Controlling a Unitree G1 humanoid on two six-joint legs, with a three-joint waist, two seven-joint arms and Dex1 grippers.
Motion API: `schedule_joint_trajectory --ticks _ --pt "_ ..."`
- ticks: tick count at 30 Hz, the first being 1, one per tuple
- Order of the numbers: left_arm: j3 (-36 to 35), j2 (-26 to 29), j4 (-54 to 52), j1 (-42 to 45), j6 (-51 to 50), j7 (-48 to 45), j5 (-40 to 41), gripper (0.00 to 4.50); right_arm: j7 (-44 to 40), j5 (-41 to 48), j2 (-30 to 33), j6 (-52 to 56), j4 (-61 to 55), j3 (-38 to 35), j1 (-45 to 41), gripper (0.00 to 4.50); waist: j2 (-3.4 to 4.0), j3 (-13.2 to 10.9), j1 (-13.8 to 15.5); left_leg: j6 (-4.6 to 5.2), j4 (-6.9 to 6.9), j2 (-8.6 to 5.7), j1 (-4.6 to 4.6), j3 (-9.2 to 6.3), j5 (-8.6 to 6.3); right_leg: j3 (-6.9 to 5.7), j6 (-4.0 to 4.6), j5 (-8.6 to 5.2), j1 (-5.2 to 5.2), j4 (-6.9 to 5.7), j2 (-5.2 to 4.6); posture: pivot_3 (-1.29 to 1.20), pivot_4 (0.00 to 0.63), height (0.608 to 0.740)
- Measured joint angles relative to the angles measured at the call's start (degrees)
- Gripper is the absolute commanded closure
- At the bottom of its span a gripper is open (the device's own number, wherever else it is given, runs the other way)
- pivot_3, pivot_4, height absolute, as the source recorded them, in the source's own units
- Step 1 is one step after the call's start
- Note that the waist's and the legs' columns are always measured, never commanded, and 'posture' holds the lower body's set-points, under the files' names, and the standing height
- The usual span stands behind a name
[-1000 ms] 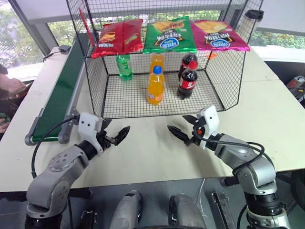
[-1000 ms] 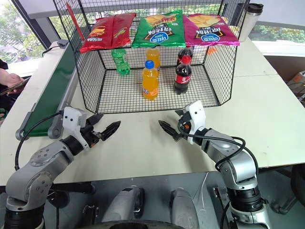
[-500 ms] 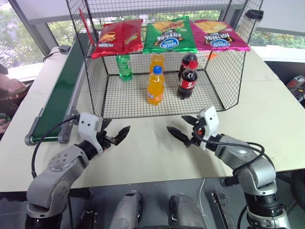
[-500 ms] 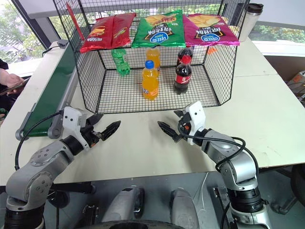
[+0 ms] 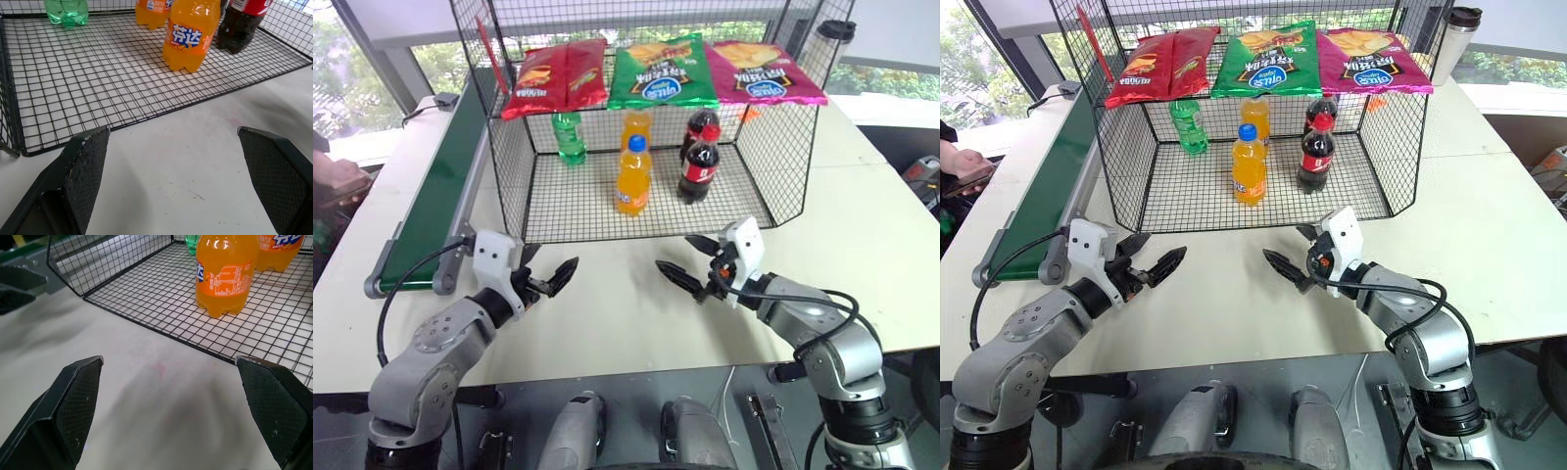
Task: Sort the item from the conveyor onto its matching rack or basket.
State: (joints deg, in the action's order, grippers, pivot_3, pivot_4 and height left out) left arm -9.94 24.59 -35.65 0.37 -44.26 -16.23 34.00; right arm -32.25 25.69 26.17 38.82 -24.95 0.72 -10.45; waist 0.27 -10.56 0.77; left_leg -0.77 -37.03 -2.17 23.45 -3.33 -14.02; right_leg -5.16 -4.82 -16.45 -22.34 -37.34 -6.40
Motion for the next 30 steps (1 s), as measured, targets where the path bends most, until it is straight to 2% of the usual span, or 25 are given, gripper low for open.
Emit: schedule_joint_trajectory --ticks 7,14,21,30 --pt "-1.21 1.54 -0.15 0.2 2.72 1.55 -3.77 0.16 -3.86 -0.38 3.12 -0.9 -1.27 1.49 0.92 0.0 -0.04 -0.02 0.02 0.0 0.0 0.0 0.0 0.0 0.0 0.0 0.0 0.0 0.0 0.0 0.0 0.0 0.15 0.739" --pt "-5.4 1.34 -0.39 4.47 2.53 5.01 -4.58 0.16 -6.7 2.84 4.23 -0.36 -4.78 1.41 0.53 0.0 -0.16 -0.09 0.04 0.0 -0.01 0.0 0.0 0.01 0.0 -0.01 -0.01 0.0 0.01 0.01 0.0 0.0 0.15 0.739" --pt "-11.55 1.1 -0.12 6.19 0.89 8.44 -3.98 0.16 -10.4 3.76 5.8 -1.17 -6.47 3.23 -0.43 0.0 -0.4 -0.23 0.01 0.0 -0.02 0.02 0.0 0.01 0.0 -0.01 -0.01 0.01 0.01 0.01 0.02 0.0 0.15 0.739" --pt "-20.17 -0.01 2.33 7.79 -1.62 13.02 -0.76 0.16 -9.74 3.8 5.39 -1.45 -6.44 4.99 -3.42 0.0 -0.67 -0.38 0.03 -0.01 -0.01 0.01 0.0 0.01 0.0 0.0 -0.02 0.01 0.01 0.02 0.01 0.0 0.15 0.739"
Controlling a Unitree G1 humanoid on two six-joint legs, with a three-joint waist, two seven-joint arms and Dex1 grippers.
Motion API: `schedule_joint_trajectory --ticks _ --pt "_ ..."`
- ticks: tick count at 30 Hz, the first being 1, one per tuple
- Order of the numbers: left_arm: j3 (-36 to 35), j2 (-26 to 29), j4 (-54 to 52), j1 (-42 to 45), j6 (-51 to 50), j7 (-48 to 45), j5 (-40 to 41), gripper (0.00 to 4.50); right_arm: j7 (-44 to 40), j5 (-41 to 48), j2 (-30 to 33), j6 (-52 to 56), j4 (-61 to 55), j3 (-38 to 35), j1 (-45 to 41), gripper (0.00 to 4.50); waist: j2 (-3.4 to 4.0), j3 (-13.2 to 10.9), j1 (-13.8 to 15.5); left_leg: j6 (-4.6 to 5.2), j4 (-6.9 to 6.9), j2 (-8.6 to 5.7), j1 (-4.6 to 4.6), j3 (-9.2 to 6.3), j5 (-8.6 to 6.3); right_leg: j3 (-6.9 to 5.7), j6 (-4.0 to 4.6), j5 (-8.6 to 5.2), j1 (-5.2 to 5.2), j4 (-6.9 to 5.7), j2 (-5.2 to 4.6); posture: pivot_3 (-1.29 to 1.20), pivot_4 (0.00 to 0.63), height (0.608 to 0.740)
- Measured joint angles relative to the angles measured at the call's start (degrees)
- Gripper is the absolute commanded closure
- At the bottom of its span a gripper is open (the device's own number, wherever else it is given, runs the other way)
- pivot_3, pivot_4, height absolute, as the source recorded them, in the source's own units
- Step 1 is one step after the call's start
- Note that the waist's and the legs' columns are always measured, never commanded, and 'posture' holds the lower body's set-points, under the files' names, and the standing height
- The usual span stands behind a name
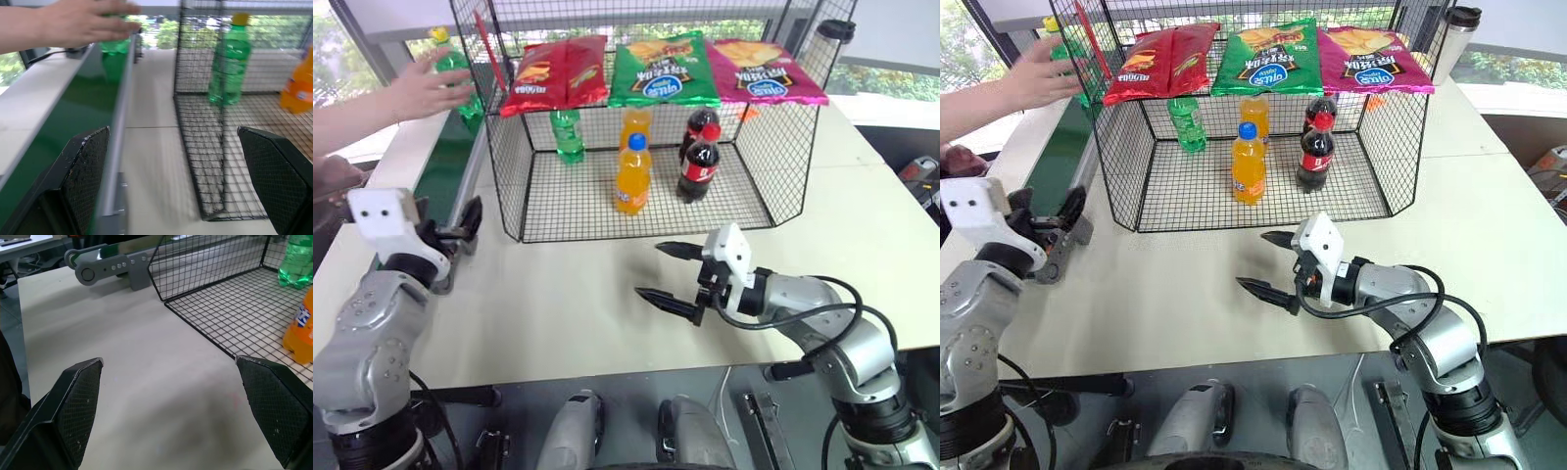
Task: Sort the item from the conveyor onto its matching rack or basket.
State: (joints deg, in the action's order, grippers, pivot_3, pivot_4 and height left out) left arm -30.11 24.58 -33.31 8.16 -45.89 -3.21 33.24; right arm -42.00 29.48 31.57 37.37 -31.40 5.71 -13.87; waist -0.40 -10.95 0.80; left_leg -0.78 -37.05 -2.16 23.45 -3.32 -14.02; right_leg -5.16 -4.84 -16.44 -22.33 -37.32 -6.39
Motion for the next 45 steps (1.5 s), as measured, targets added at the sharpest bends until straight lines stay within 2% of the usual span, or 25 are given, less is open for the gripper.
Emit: schedule_joint_trajectory --ticks 8,18,23,45 --pt "-6.02 1.06 3.01 -0.3 -0.1 1.49 1.44 0.16 0.07 0.08 -0.05 1.0 0.38 0.28 -1.14 0.0 -0.05 -0.01 0.04 -0.01 -0.01 0.0 0.0 0.0 0.0 0.0 0.0 0.0 0.0 0.0 0.0 0.0 0.15 0.739" --pt "-7.8 7.62 6.71 -9.75 0.75 -8.76 3.28 0.16 -0.3 0.0 -0.5 0.46 1.43 0.7 -1.72 0.0 -0.11 0.0 0.08 -0.02 0.01 0.02 0.0 0.03 -0.01 0.04 0.03 0.01 -0.06 0.01 -0.08 0.0 0.15 0.739" --pt "-7.86 11.46 9.01 -10.2 2.73 -12.86 2.47 0.16 1.47 -0.01 -3.11 -0.93 2.21 0.62 -1.7 0.0 -0.11 0.0 0.03 -0.02 0.03 0.02 0.0 0.03 -0.01 0.06 0.04 0.01 -0.07 0.05 -0.14 0.0 0.15 0.739" --pt "-7.8 10.99 12.19 -9.58 4.14 -13.03 2.2 0.16 3.01 -0.21 -2.95 -0.22 2.26 0.9 -2.46 0.0 -0.11 0.0 0.0 -0.02 0.08 0.02 0.02 0.04 -0.01 0.07 0.03 0.01 -0.09 0.1 -0.17 0.0 0.15 0.739"
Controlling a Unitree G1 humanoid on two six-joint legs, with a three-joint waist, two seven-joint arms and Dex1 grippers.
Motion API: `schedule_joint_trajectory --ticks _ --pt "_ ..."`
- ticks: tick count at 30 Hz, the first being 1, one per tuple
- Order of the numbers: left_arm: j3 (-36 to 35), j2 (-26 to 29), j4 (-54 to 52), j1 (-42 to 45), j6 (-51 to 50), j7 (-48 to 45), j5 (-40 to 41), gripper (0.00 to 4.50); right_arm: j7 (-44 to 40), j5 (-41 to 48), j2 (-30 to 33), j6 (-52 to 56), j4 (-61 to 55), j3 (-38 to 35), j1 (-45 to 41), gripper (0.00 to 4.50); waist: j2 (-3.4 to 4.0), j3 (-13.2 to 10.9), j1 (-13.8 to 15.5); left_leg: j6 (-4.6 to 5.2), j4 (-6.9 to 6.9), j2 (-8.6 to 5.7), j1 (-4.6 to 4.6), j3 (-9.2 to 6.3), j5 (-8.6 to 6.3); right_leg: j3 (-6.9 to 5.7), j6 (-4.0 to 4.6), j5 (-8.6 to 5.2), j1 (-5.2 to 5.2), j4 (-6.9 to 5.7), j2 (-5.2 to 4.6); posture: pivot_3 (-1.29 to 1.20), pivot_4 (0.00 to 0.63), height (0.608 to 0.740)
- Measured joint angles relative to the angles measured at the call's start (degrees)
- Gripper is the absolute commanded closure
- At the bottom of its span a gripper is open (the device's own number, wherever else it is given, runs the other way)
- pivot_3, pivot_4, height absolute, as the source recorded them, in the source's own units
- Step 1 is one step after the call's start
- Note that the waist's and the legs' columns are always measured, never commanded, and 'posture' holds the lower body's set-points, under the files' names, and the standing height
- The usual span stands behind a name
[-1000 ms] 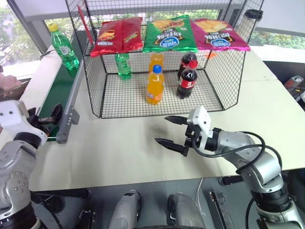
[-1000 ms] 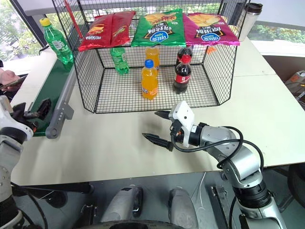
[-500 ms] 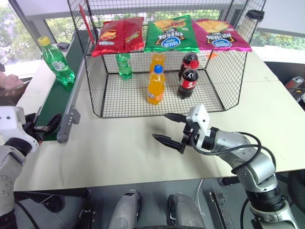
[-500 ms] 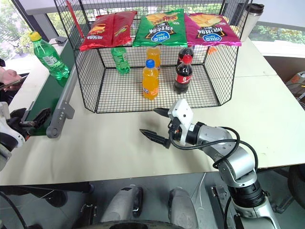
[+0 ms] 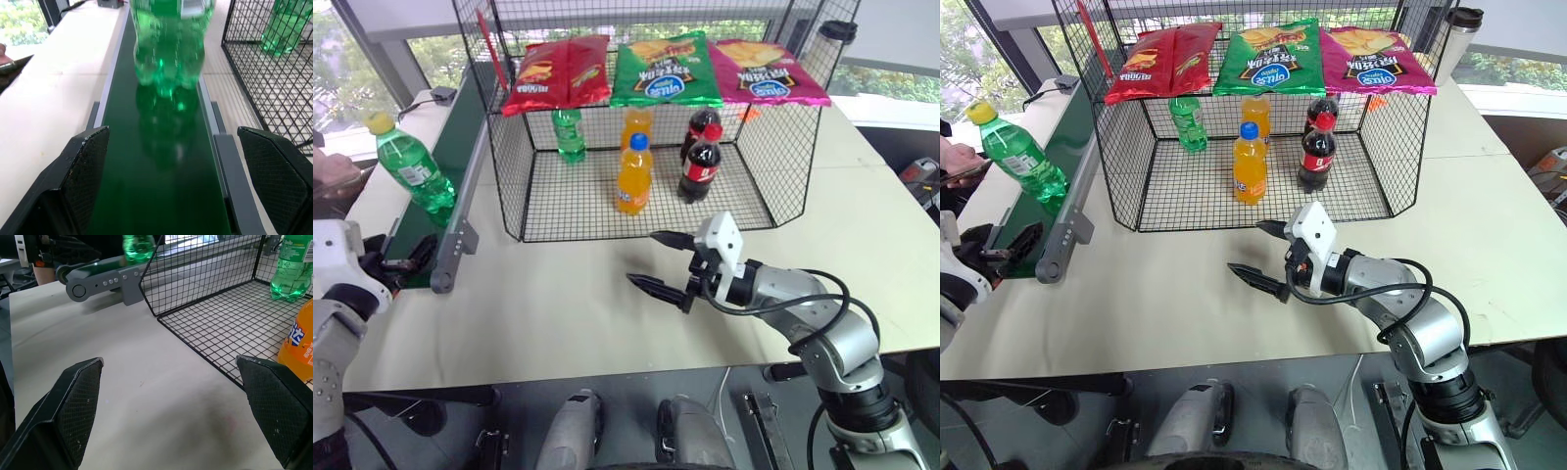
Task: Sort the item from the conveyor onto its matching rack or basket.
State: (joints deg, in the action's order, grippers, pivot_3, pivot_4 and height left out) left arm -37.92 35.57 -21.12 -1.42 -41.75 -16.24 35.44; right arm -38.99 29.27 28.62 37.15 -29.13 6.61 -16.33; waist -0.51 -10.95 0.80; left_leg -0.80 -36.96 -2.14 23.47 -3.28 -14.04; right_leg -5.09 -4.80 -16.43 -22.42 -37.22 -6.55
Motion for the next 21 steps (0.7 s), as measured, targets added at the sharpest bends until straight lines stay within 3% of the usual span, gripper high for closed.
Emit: schedule_joint_trajectory --ticks 13,18,21 --pt "1.61 0.12 2.14 5.7 1.09 1.61 -1.8 0.16 0.15 0.02 0.05 0.0 -0.01 0.0 0.01 0.0 -0.01 0.0 -0.12 0.0 0.02 0.0 0.0 0.02 0.0 0.0 -0.01 0.0 -0.01 -0.01 0.07 0.0 0.15 0.739" --pt "2.51 -0.3 1.68 3.86 2.44 -0.83 -1.59 1.68 0.3 -0.01 0.09 -0.01 -0.01 -0.03 0.09 0.0 0.0 0.0 -0.06 0.0 0.02 0.0 0.0 0.03 0.0 0.0 -0.01 0.01 -0.02 -0.02 0.04 0.0 0.15 0.739" --pt "1.92 -0.35 1.4 3.28 2.15 -2.13 0.12 1.7 0.35 -0.02 0.12 -0.01 -0.01 -0.03 0.11 0.0 0.0 0.0 0.49 0.0 -0.04 0.0 0.0 0.0 0.0 -0.01 0.0 0.01 0.02 -0.01 0.0 0.0 0.15 0.739"
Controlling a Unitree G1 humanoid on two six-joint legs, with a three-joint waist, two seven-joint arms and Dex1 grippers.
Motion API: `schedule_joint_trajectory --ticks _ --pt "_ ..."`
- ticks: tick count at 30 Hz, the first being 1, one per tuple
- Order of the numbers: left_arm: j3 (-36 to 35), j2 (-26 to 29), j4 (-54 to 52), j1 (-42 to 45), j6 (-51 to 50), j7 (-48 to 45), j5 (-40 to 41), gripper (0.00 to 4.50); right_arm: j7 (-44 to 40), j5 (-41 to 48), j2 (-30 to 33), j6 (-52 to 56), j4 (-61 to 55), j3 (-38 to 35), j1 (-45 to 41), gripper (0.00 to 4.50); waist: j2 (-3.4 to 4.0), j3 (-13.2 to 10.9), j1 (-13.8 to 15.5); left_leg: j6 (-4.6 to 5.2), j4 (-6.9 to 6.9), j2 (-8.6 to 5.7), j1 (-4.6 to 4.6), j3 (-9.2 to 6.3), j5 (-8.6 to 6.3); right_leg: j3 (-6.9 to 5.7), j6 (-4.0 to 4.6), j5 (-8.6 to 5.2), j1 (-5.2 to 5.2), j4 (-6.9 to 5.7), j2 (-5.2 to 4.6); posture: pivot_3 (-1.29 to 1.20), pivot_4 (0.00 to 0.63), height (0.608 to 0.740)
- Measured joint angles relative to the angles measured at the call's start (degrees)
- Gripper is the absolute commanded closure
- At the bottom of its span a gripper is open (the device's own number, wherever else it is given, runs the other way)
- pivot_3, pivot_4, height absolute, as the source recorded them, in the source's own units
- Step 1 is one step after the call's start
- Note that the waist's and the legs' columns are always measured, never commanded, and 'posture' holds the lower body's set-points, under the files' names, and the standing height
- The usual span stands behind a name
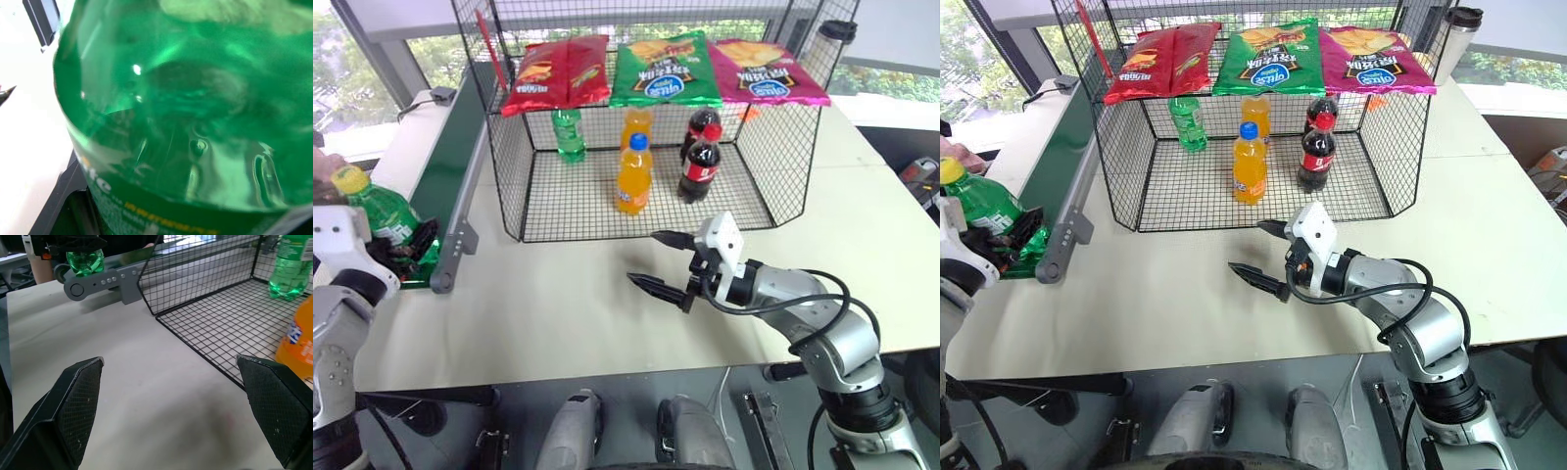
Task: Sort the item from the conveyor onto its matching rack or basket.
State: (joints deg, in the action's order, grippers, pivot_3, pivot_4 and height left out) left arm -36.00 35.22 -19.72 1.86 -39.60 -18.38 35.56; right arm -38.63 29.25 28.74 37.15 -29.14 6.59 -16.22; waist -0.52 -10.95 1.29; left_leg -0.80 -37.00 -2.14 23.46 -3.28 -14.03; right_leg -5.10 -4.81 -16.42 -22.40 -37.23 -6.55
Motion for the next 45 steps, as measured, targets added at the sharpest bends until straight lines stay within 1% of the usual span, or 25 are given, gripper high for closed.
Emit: schedule_joint_trajectory --ticks 4,7,9,13,15,19,20,22,24,28,30,33,38,43,45 --pt "-0.79 -0.01 -0.57 0.26 -1.89 -0.64 3.43 1.7 0.02 0.01 0.1 0.0 0.0 0.0 0.03 0.0 -0.01 0.0 0.81 0.0 -0.01 0.0 0.0 0.01 0.0 0.01 0.01 0.01 -0.01 0.06 0.0 0.0 0.15 0.739" --pt "-0.74 1.21 -1.23 0.85 -4.44 -1.39 6.19 1.7 0.01 0.08 0.22 0.0 0.0 -0.02 0.05 0.0 -0.05 -0.03 0.98 0.0 0.01 0.0 0.06 0.01 0.0 0.0 0.01 0.01 -0.04 0.05 0.02 0.0 0.15 0.739" --pt "-0.47 3.3 -1.22 2.54 -6.29 -0.95 6.45 1.7 -0.02 0.13 0.56 -0.01 0.0 -0.12 0.17 0.0 -0.11 -0.07 0.89 0.0 0.01 0.01 0.06 0.01 0.0 0.01 0.01 0.01 -0.06 0.04 0.06 0.0 0.15 0.739" --pt "-0.12 4.2 -2.33 6.83 -9.1 -0.43 10.19 1.7 -0.07 0.05 0.85 -0.31 0.02 -0.12 0.41 0.0 -0.11 -0.07 0.86 0.0 0.01 -0.01 0.06 0.03 0.0 0.02 0.0 0.01 -0.05 0.04 0.1 0.0 0.15 0.739" --pt "1.9 4.87 -4.07 7.43 -10.48 -1.81 12.13 1.7 -0.06 -0.23 0.85 -0.61 0.08 -0.12 0.51 0.0 -0.11 -0.07 0.87 0.0 0.01 -0.02 0.06 0.05 0.0 0.02 0.0 0.01 -0.04 0.05 0.1 0.0 0.15 0.739" --pt "8.64 5.04 -6.89 8.06 -11.57 -4.71 14.18 1.7 0.08 -0.93 0.86 -1.05 0.25 -0.12 1.01 0.0 -0.11 -0.08 0.86 0.0 0.02 -0.01 0.06 0.06 0.0 0.03 0.0 0.01 -0.06 0.03 0.1 0.0 0.15 0.739" --pt "10.44 4.66 -7.31 8.35 -11.54 -5.01 14.14 1.7 0.14 -0.98 0.88 -1.09 0.25 -0.15 1.42 0.0 -0.11 -0.08 0.86 0.0 0.02 -0.01 0.06 0.06 0.0 0.04 0.0 0.01 -0.05 0.03 0.11 0.0 0.15 0.739" --pt "14.82 1.37 -7.45 10.61 -10.85 -4.61 13.28 1.7 0.54 -1.08 0.8 -1.08 0.3 -0.16 1.86 0.0 -0.11 -0.09 0.96 0.0 -0.01 -0.01 0.06 0.06 0.01 0.04 0.0 0.02 -0.05 0.0 0.12 0.0 0.15 0.739" --pt "20.28 -3.34 -7.12 13.47 -9.21 -2.55 10.51 1.7 1.05 -1.1 0.77 -1.04 0.2 -0.18 1.8 0.0 -0.13 -0.1 1.06 0.0 -0.07 -0.02 0.06 0.06 0.01 0.04 -0.07 0.06 0.01 0.01 0.12 0.0 0.15 0.739" --pt "28.36 -6.98 -4.5 16.5 -5.08 -0.14 2.78 1.7 2.02 -1.11 0.79 -0.8 0.15 -0.36 1.95 0.0 -0.17 -0.12 0.65 0.01 0.0 0.0 0.05 0.2 0.01 0.15 -0.08 0.07 -0.07 0.01 0.18 0.0 0.15 0.739" --pt "32.33 -10.66 -0.78 18.59 -1.97 2.16 -2.65 1.7 3.09 -1.23 0.83 -0.34 0.05 -0.72 2.03 0.0 -0.17 -0.13 0.91 0.01 0.02 0.0 0.05 0.18 0.01 0.14 -0.08 0.07 -0.09 -0.02 0.21 0.0 0.15 0.739" --pt "37.42 -14.32 4.29 20.03 2.6 3.88 -9.2 1.7 4.3 -1.26 0.87 0.2 -0.31 -1.23 2.26 0.0 -0.21 -0.15 0.96 0.02 -0.01 -0.02 0.07 0.21 0.01 0.14 -0.09 0.08 -0.07 0.0 0.18 0.0 0.15 0.739" --pt "38.7 -19.24 13.69 25.11 8.7 6.24 -16.14 1.7 5.63 -1.73 1.54 0.81 -0.79 -1.62 3.38 0.0 -0.23 -0.16 0.89 0.04 -0.06 -0.02 0.08 0.21 0.01 0.13 -0.16 0.12 -0.08 -0.01 0.18 0.0 0.15 0.739" --pt "39.16 -22.52 22.12 28.84 15.49 5.96 -20.49 1.7 7.45 -2.78 1.51 1.3 -0.9 -1.68 3.85 0.0 -0.23 -0.16 0.94 0.04 -0.07 -0.04 0.08 0.22 0.01 0.08 -0.2 0.14 -0.06 -0.01 0.17 0.0 0.15 0.739" --pt "39.17 -23.39 25.03 29.72 16.75 6.06 -21.53 1.7 7.95 -3.16 1.48 1.37 -0.91 -1.68 3.86 0.0 -0.24 -0.17 0.89 0.04 -0.09 -0.05 0.08 0.23 0.01 0.08 -0.22 0.15 -0.06 -0.01 0.17 0.0 0.15 0.739"
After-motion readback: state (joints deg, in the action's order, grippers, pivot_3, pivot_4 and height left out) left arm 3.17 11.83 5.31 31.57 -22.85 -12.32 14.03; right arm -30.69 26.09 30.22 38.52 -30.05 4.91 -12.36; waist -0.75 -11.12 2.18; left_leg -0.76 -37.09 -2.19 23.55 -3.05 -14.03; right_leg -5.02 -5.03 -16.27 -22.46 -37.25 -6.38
